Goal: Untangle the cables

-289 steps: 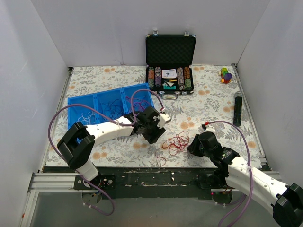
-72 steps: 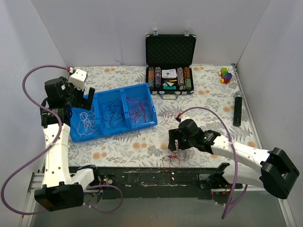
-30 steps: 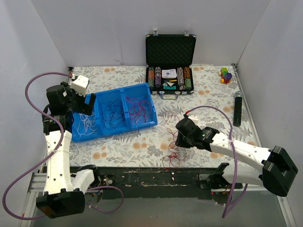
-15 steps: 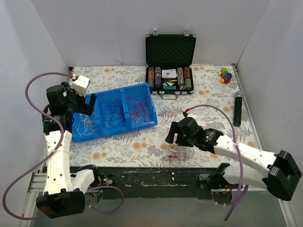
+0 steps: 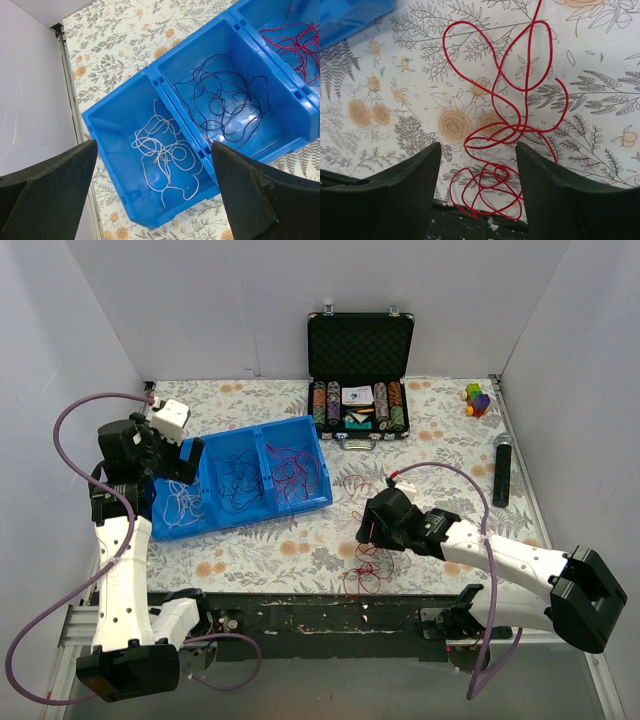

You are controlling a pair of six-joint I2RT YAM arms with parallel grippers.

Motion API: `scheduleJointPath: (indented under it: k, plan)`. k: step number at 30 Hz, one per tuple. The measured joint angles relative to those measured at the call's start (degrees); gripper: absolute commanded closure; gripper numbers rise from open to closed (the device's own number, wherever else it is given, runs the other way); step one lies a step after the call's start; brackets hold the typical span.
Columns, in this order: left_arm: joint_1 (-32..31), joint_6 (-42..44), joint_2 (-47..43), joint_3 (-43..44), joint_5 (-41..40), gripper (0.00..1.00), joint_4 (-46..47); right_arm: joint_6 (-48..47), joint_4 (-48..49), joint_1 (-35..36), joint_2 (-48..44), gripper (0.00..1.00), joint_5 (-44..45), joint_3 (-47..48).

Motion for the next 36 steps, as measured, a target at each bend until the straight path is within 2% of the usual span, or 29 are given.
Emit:
scheduleJointPath:
  k: [4,5,7,9,16,20,26,32,36]
  plan:
    - [0.0,0.0,-0.1,0.0,0.0,0.02,0.0,0.3,0.0,0.0,3.7,0.42,1.9,0.9]
    - [0.0,0.0,-0.2,0.0,0.0,0.02,0.0,0.3,0.0,0.0,4.8,0.49,2.4,1.3]
    - [0.0,0.0,-0.3,0.0,0.0,0.02,0.0,0.2,0.0,0.0,6.4,0.69,3.0,2.1]
    - [0.0,0.1,-0.5,0.0,0.0,0.02,0.0,0.1,-0.1,0.0,6.8,0.84,3.5,2.6]
    - [0.0,0.2,-1.4,-0.4,0.0,0.02,0.1,-2.1,-1.4,3.3,1.7,0.99,8.2,7.7]
    - [0.0,0.2,-1.6,-1.0,0.0,0.02,0.1,-5.9,-3.0,8.1,0.3,0.99,12.1,17.7]
    - [0.0,0.2,-1.6,-1.0,0.1,0.02,0.1,-16.4,-3.5,14.8,4.3,0.99,16.5,37.0]
    - [0.0,0.2,-1.6,-1.0,0.0,0.02,0.1,-28.1,-3.6,17.8,10.9,0.99,17.9,54.9]
    - [0.0,0.2,-1.6,-1.0,0.0,0.02,0.0,-34.9,-2.8,18.4,14.1,0.99,17.7,62.9]
